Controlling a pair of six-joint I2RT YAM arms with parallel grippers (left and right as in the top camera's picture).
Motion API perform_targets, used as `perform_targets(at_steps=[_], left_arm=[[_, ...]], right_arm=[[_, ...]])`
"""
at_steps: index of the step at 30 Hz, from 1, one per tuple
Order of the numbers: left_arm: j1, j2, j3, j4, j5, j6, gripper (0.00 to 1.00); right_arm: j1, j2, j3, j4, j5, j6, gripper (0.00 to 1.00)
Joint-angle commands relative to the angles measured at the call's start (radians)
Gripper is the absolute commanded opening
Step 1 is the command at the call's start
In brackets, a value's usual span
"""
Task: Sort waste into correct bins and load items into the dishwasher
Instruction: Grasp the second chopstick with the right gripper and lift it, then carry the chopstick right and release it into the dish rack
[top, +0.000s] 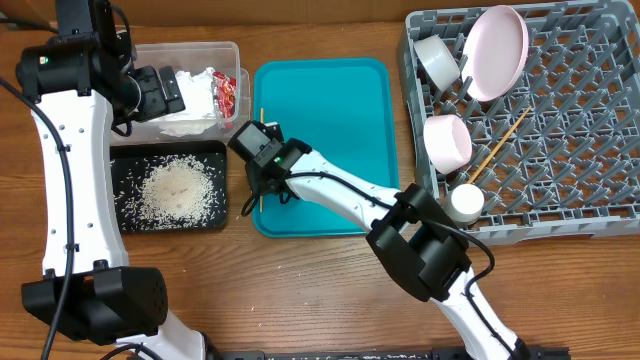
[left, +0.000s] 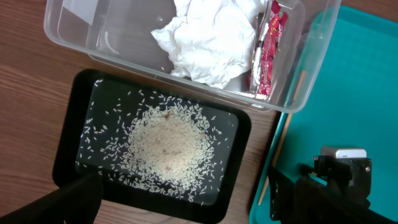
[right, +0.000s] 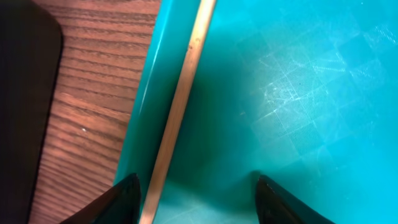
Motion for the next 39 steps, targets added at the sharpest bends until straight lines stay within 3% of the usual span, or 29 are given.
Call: perform_targets(at_steps=[1, 14, 18, 21, 29, 30, 39], left_arm=[[-0.002, 0.009, 0.022, 0.001, -0.006, -0.021, 1.00], [-0.002, 0.009, 0.022, 0.001, -0.006, -0.021, 1.00], [-0.002, 0.009, 0.022, 0.001, -0.006, -0.021, 1.00], [-0.002, 0.009, 0.022, 0.001, -0.006, -0.021, 1.00], [-0.002, 0.009, 0.022, 0.001, -0.006, -0.021, 1.00], [-0.002, 0.009, 0.022, 0.001, -0.006, -0.021, 1.00], [-0.002, 0.009, 0.022, 0.001, -0.006, -0.021, 1.00]], right_arm=[[0.002, 0.028, 0.011, -0.005, 0.045, 0.003, 0.63], [0.005, 0.058, 0.024, -0.119, 0.089, 0.016, 0.63], [0.004, 0.058, 0.055, -0.154, 0.051, 0.019, 0.30], [0.004, 0.058, 0.056, -0.162, 0.000, 0.019, 0.18], [-0.013, 0.057, 0.099, -0.241, -0.029, 0.031, 0.08], [-0.023, 0.057, 0.129, -0.272, -0.031, 0.031, 0.04], [-0.162, 0.026, 0.517, -0.603, -0.047, 0.030, 0.04]])
